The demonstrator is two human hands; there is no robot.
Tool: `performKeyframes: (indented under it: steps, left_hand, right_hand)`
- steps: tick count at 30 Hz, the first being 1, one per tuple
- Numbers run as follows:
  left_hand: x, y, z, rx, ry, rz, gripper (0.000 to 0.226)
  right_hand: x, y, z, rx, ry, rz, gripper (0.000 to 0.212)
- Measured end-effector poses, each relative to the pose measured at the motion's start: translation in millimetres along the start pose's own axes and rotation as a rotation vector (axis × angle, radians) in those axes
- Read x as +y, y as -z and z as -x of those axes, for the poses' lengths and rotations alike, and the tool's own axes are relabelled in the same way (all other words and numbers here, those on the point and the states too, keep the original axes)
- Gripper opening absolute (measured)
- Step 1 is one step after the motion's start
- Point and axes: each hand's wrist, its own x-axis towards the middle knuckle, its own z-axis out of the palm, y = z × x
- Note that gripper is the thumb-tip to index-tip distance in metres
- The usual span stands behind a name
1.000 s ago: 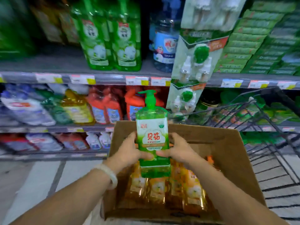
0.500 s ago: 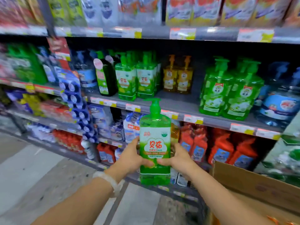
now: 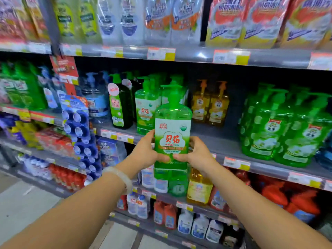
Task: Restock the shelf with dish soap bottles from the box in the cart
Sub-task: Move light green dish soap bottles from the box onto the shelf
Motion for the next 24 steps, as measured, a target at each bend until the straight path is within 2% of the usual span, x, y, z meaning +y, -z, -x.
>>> performKeyframes:
  steps: [8,16,18,22,24]
  left_hand:
    - [-2.3,11.6,-125.9,0.034,-0.102,-0.034,0.082]
    - [-26.8,5.2,-186.6,0.116,-0.127,-0.204,0.078]
    - [-37.0,2.4,-191.9,0.155,-0.130,-0.284,0.070]
    - [-49.6,4.0,-199.1,0.184,-0.118,-0.479,0.039]
    - [-51.9,8.5,-203.7,0.177,-0.118,-0.576,0.034]
  right_hand:
    - [-10.1,7.1,-120.8,0.060,0.087,0.084,0.072]
    - [10.1,-4.1,-179.5,0.141,0.080,0.119,0.073]
    - [18.1,-7.9,-184.2,0.162,0.070,0.154,0.072]
    - [31.6,-14.2,-188.0,0.190,0.051,0.203,0.070]
    - [34.5,-16.6,-189.6,0.217,0.042,0.230,0.071]
